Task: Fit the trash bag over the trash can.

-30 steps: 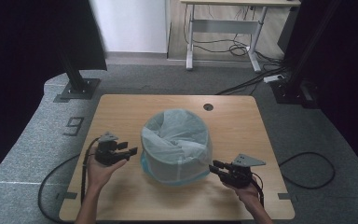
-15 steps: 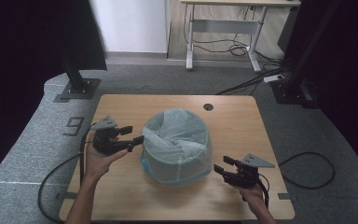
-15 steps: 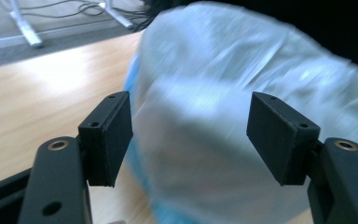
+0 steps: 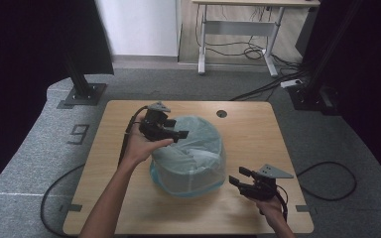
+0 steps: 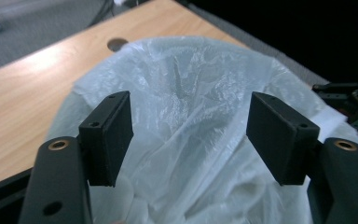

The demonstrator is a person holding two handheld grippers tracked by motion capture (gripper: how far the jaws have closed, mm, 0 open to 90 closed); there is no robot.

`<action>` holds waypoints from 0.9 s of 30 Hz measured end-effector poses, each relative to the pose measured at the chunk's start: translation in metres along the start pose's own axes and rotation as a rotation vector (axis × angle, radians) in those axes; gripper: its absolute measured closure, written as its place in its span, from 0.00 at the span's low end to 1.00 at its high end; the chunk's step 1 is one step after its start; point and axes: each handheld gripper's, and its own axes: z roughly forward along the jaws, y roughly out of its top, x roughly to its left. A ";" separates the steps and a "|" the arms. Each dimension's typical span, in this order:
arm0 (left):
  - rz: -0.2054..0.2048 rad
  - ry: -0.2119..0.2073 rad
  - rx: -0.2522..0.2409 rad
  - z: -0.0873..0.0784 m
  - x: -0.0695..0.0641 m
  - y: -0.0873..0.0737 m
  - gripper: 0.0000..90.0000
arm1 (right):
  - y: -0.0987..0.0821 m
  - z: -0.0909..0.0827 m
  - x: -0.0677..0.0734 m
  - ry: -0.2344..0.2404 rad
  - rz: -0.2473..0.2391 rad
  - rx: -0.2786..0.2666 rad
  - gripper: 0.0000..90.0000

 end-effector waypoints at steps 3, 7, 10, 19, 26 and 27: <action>-0.009 0.004 0.042 0.011 0.001 0.006 0.34 | 0.000 0.000 -0.001 0.000 0.003 0.004 0.41; -0.027 -0.035 0.053 0.018 -0.001 0.015 0.33 | 0.000 0.001 0.000 0.008 0.002 0.004 0.41; -0.011 -0.024 0.093 0.025 -0.008 0.020 0.30 | -0.001 0.001 0.000 0.010 0.003 0.007 0.41; -0.017 0.025 0.225 0.056 -0.010 0.030 0.31 | -0.001 0.001 0.000 0.008 0.002 0.016 0.41; -0.021 0.036 0.326 0.076 -0.010 0.028 0.32 | -0.001 0.000 -0.003 0.004 0.009 0.021 0.41; -0.022 0.035 0.334 0.078 -0.009 0.027 0.32 | -0.002 0.000 -0.003 0.004 0.010 0.020 0.41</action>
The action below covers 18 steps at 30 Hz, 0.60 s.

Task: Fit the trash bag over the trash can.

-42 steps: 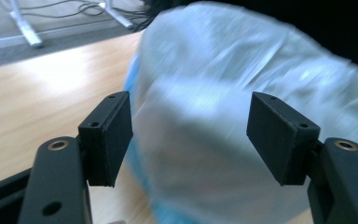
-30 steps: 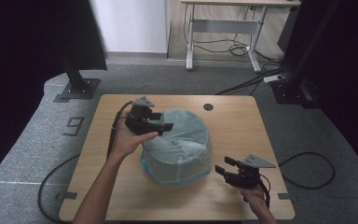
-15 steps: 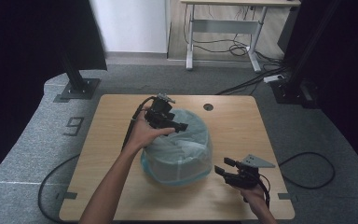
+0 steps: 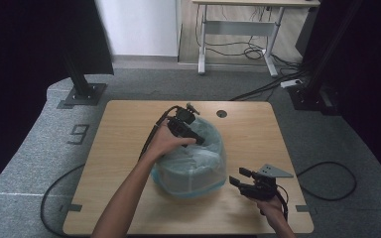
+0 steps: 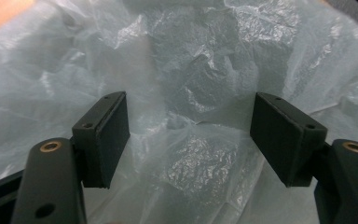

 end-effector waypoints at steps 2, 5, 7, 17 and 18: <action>0.004 0.000 0.019 0.004 0.000 0.000 0.32 | 0.000 0.000 0.000 0.000 -0.001 0.002 0.41; 0.015 0.015 0.014 0.004 -0.001 -0.001 0.31 | 0.000 0.000 0.001 0.001 -0.004 0.002 0.41; 0.021 0.013 -0.029 -0.004 -0.003 -0.003 0.32 | 0.000 0.000 0.000 0.000 -0.004 0.003 0.41; 0.044 0.014 -0.144 -0.057 -0.007 -0.045 0.32 | 0.000 0.000 0.000 -0.004 -0.007 0.004 0.41; 0.047 0.027 -0.145 -0.059 -0.008 -0.050 0.32 | 0.000 0.000 0.001 -0.003 -0.009 0.006 0.41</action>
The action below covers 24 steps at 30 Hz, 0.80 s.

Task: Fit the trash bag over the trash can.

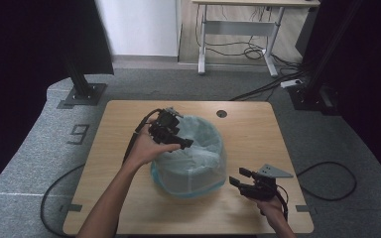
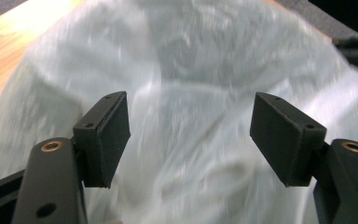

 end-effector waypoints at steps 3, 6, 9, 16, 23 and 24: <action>0.003 0.018 -0.005 -0.007 0.000 -0.013 0.33 | 0.000 0.001 0.001 -0.001 -0.004 0.003 0.41; 0.002 0.030 -0.001 -0.012 0.000 -0.022 0.34 | -0.001 0.002 0.001 -0.002 -0.004 0.007 0.41; 0.005 0.032 0.010 -0.012 -0.001 -0.026 0.36 | -0.002 0.003 0.001 -0.003 -0.003 0.010 0.41; 0.034 0.047 0.097 0.005 -0.005 -0.026 0.41 | -0.002 0.002 0.000 -0.007 -0.003 0.011 0.41; 0.030 0.053 0.126 0.010 -0.006 -0.025 0.42 | -0.003 0.001 -0.001 -0.007 -0.001 0.013 0.41; 0.031 0.049 0.125 0.009 -0.006 -0.025 0.42 | -0.002 0.001 -0.002 -0.007 -0.001 0.013 0.41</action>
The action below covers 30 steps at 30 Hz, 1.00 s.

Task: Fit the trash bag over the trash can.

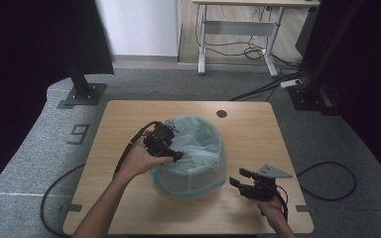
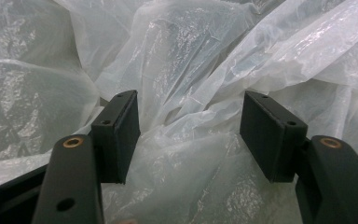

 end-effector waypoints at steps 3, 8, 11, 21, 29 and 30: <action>-0.002 -0.005 -0.033 -0.005 -0.001 0.001 0.42 | 0.000 0.000 0.000 -0.001 0.000 -0.001 0.41; -0.008 -0.028 -0.098 -0.015 -0.005 0.007 0.42 | 0.000 0.000 0.000 0.000 -0.002 0.001 0.41; -0.009 -0.046 -0.122 -0.016 -0.010 0.014 0.42 | 0.000 0.001 0.001 -0.001 -0.004 0.001 0.41; 0.024 -0.038 -0.055 0.007 -0.026 0.037 0.42 | 0.000 -0.001 0.000 -0.002 -0.003 -0.001 0.41; 0.032 -0.043 0.026 0.023 -0.030 0.041 0.42 | 0.001 -0.003 -0.002 -0.006 0.000 -0.008 0.41; 0.033 -0.044 0.028 0.024 -0.031 0.041 0.42 | 0.001 -0.003 -0.002 -0.006 -0.001 -0.007 0.41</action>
